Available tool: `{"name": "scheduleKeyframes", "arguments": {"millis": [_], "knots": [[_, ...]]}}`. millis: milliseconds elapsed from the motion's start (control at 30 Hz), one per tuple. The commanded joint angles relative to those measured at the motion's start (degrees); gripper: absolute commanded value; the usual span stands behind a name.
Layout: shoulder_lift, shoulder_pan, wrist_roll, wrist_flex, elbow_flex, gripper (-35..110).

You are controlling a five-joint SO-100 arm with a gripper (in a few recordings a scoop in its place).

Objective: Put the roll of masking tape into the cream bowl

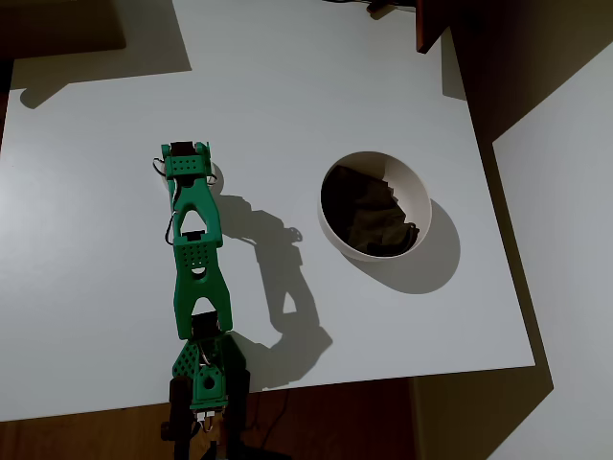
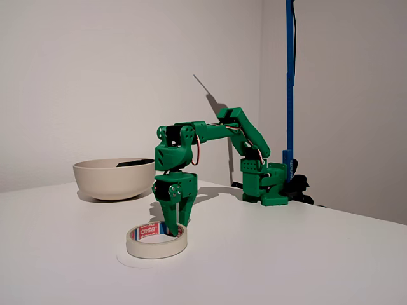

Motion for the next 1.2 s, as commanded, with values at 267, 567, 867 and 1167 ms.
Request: {"name": "scheduleKeyframes", "arguments": {"millis": [267,567,867,1167], "knots": [[6.68,-1.93,0.97,1.67,-3.34,-8],[17.23,-1.58,0.97,10.37,-8.09,-8],[31.82,-0.26,0.88,16.79,-11.60,-8],[44.82,7.73,-0.26,18.81,-13.62,-8]]}}
